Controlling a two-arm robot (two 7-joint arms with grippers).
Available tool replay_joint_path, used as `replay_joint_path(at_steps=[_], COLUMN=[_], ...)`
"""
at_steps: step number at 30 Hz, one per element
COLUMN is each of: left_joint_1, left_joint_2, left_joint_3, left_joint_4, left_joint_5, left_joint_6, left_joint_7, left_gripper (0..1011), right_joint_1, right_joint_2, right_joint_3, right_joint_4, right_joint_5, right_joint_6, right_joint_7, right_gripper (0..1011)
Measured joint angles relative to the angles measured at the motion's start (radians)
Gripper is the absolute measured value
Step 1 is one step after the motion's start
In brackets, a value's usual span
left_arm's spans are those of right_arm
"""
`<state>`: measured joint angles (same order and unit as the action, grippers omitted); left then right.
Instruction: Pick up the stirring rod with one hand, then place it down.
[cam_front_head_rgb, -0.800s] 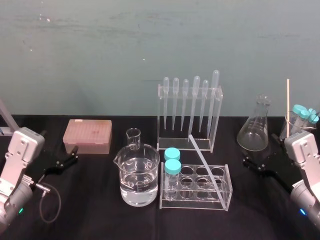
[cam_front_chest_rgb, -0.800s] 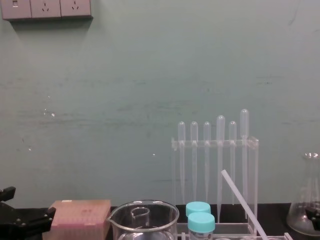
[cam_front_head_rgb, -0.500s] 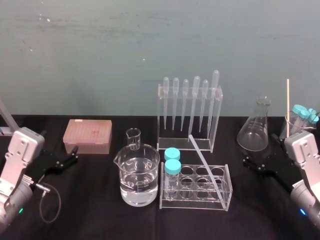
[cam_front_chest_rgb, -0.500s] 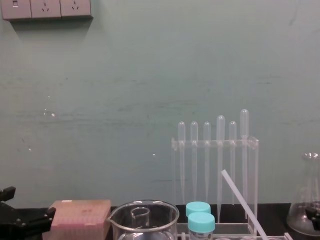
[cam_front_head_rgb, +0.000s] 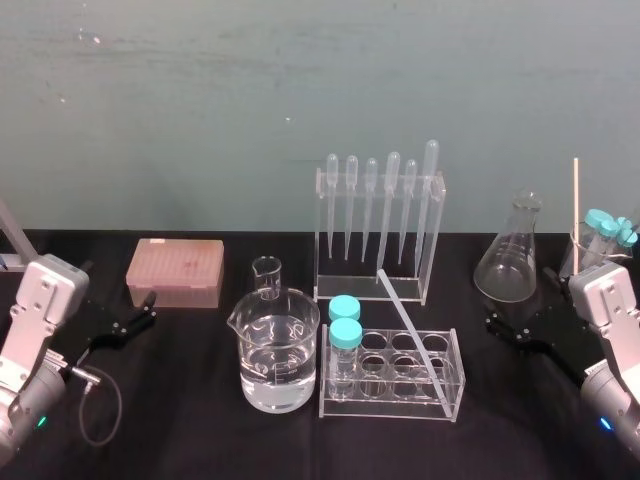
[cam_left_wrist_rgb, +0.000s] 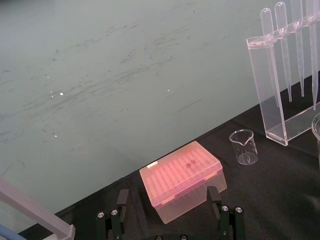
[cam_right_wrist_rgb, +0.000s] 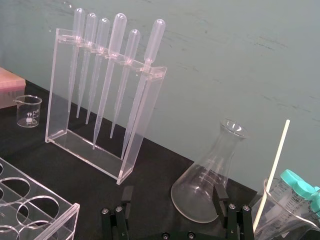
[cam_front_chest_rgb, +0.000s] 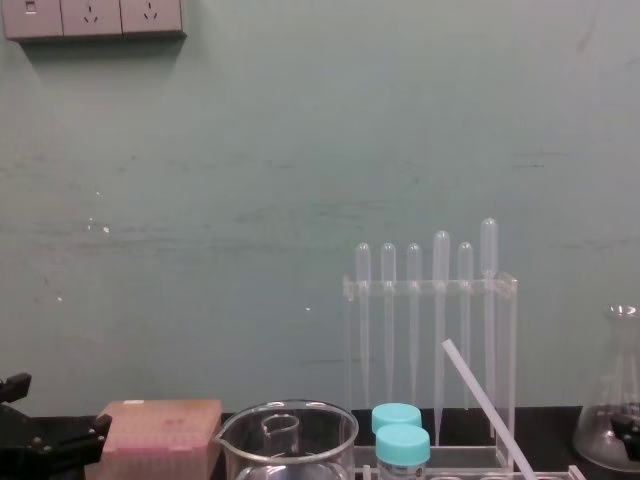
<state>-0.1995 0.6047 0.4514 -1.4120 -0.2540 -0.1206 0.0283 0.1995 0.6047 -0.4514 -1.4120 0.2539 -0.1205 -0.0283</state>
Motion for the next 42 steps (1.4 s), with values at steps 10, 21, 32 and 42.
replay_joint_path(at_steps=[10, 21, 32, 42], left_joint_1=[0.000, 0.000, 0.000, 0.000], left_joint_2=[0.000, 0.000, 0.000, 0.000], left_joint_3=[0.000, 0.000, 0.000, 0.000], left_joint_4=[0.000, 0.000, 0.000, 0.000], left_joint_5=[0.000, 0.000, 0.000, 0.000], left_joint_6=[0.000, 0.000, 0.000, 0.000], left_joint_7=[0.000, 0.000, 0.000, 0.000], left_gripper=[1000, 1000, 1000, 1000], right_joint_1=[0.000, 0.000, 0.000, 0.000], right_joint_2=[0.000, 0.000, 0.000, 0.000], right_joint_3=[0.000, 0.000, 0.000, 0.000], right_joint_4=[0.000, 0.000, 0.000, 0.000], right_joint_5=[0.000, 0.000, 0.000, 0.000], right_joint_6=[0.000, 0.000, 0.000, 0.000], right_joint_7=[0.000, 0.000, 0.000, 0.000], right_gripper=[1000, 1000, 1000, 1000])
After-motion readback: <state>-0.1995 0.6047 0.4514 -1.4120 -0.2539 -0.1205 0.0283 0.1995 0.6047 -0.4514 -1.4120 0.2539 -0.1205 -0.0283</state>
